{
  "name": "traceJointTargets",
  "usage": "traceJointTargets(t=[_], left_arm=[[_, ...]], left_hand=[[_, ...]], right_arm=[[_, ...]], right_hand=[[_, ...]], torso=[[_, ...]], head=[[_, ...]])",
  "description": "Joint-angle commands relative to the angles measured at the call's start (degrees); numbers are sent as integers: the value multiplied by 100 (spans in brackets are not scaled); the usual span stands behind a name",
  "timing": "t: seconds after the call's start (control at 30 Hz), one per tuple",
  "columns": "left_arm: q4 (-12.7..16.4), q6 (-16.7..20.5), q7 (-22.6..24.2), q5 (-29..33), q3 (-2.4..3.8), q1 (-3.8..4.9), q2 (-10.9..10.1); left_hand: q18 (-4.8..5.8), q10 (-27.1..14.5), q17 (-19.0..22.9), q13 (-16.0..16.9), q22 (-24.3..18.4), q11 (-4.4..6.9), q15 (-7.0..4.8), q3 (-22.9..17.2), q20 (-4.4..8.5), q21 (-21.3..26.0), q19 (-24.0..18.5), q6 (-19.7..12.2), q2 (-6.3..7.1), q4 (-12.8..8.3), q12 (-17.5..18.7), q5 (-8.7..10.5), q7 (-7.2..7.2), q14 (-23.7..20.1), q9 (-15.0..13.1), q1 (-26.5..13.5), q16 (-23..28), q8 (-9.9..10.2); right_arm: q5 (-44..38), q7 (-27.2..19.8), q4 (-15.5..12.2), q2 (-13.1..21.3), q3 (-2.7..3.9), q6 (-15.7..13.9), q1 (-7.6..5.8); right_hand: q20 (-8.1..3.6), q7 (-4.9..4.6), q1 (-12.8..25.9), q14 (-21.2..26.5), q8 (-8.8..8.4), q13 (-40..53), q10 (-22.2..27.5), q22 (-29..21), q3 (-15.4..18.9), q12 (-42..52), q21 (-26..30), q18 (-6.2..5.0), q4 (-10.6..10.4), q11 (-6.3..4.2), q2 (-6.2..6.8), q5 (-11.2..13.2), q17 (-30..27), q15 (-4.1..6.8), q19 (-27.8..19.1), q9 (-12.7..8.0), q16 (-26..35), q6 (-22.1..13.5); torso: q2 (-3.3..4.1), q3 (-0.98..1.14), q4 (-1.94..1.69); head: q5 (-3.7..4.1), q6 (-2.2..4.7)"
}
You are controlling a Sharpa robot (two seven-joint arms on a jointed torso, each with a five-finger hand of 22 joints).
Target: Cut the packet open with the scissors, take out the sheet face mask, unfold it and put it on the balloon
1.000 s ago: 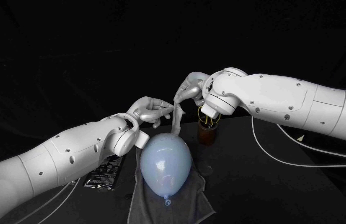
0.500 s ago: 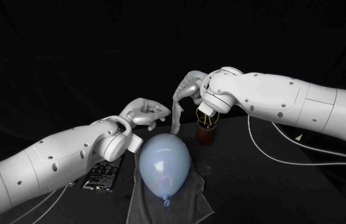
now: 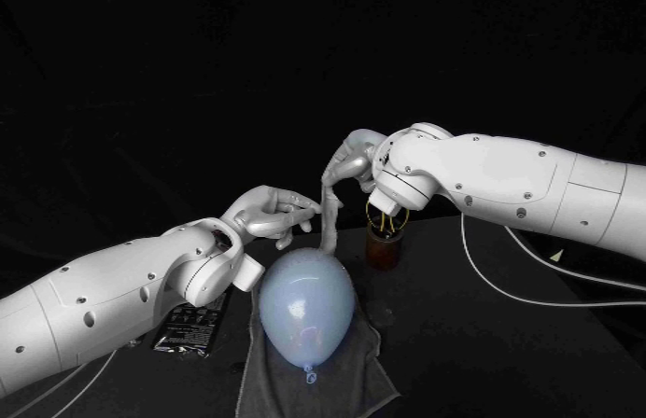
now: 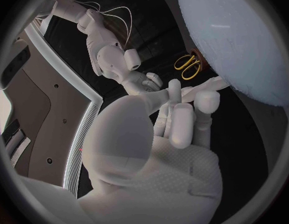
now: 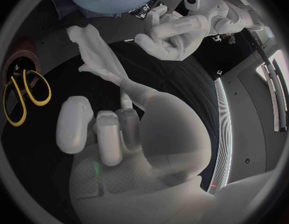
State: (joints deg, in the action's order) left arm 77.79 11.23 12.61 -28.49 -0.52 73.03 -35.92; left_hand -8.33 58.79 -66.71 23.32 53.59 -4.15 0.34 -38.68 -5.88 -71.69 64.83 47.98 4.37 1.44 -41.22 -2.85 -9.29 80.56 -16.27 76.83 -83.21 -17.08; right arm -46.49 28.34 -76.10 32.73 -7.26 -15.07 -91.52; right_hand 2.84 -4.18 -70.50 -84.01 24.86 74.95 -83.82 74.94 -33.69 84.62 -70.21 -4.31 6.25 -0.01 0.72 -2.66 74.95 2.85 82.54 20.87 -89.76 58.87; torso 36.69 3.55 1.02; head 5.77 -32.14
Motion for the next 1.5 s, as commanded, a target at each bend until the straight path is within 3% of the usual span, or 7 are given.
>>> traceJointTargets(t=[0.03,0.27,0.57,0.67,0.73,1.3,1.5], left_arm=[[-5,-308,-154,-237,5,4,72],[-99,-190,-344,-411,6,6,210],[-202,-140,-495,-526,7,8,367],[-224,-104,-527,-541,7,9,392],[-234,-83,-539,-545,7,9,397],[-274,21,-558,-393,7,10,346],[-262,42,-519,-311,7,10,317]], left_hand=[[89,-4,-84,43,84,-28,39,-76,-33,-61,44,-198,-11,61,-46,10,-15,33,77,-117,-64,167],[130,7,-329,226,329,107,-70,-186,38,-202,220,-765,-78,215,-327,7,67,149,276,-246,-157,531],[157,-11,-433,358,465,166,-123,-245,89,-284,317,-1045,-118,287,-531,8,149,205,367,-285,-196,670],[163,-38,-468,412,504,205,-155,-253,114,-306,340,-1791,-61,317,-613,8,206,222,586,-316,-207,957],[174,-41,-512,437,557,219,-168,-239,125,-334,377,-1946,-23,330,-654,9,223,243,630,-337,-220,1016],[171,-74,-520,476,542,213,-173,-205,139,-329,365,-1926,69,318,-711,9,193,250,619,-345,-223,1012],[173,-113,-512,511,540,173,-142,-202,130,-326,358,-1637,79,327,-763,8,126,246,530,-339,-220,911]], right_arm=[[-73,-61,0,-37,5,-89,-6],[-70,-80,4,-89,5,-129,-5],[-66,-93,-29,-103,6,-153,-5],[-66,-95,-43,-102,6,-156,-5],[-66,-97,-51,-101,6,-159,-5],[-86,-95,-187,16,7,-112,-5],[-90,-88,-196,42,7,-95,-5]], right_hand=[[-6,-9,4,-599,57,1039,-245,982,-39,3,-11,50,8,2,-66,-13,1505,56,41,175,-24,35],[-7,-9,11,-599,62,1043,-249,984,-55,7,-19,51,15,1,-62,-13,1505,57,45,176,-24,36],[-8,-8,19,-599,68,1044,-250,987,-72,8,-28,53,24,1,-58,-13,1505,58,50,178,-24,36],[-8,-8,19,-599,68,1044,-250,987,-72,8,-28,53,24,1,-58,-13,1505,58,50,178,-24,36],[-8,-8,19,-599,68,1044,-250,987,-72,8,-28,53,24,1,-58,-13,1505,58,50,178,-24,36],[-9,-9,35,-599,78,1035,-246,987,-105,-2,-27,53,38,1,-49,-14,1505,59,53,180,-24,35],[-9,-9,35,-599,78,1035,-246,987,-105,-2,-27,53,38,1,-49,-14,1505,59,53,180,-24,35]], torso=[[1,3,-1],[-3,11,5],[-4,13,7],[-3,14,3],[-3,14,4],[4,6,-5],[-1,12,4]], head=[[-8,5],[-8,10],[-11,20],[-12,24],[-11,25],[-8,15],[-17,12]])
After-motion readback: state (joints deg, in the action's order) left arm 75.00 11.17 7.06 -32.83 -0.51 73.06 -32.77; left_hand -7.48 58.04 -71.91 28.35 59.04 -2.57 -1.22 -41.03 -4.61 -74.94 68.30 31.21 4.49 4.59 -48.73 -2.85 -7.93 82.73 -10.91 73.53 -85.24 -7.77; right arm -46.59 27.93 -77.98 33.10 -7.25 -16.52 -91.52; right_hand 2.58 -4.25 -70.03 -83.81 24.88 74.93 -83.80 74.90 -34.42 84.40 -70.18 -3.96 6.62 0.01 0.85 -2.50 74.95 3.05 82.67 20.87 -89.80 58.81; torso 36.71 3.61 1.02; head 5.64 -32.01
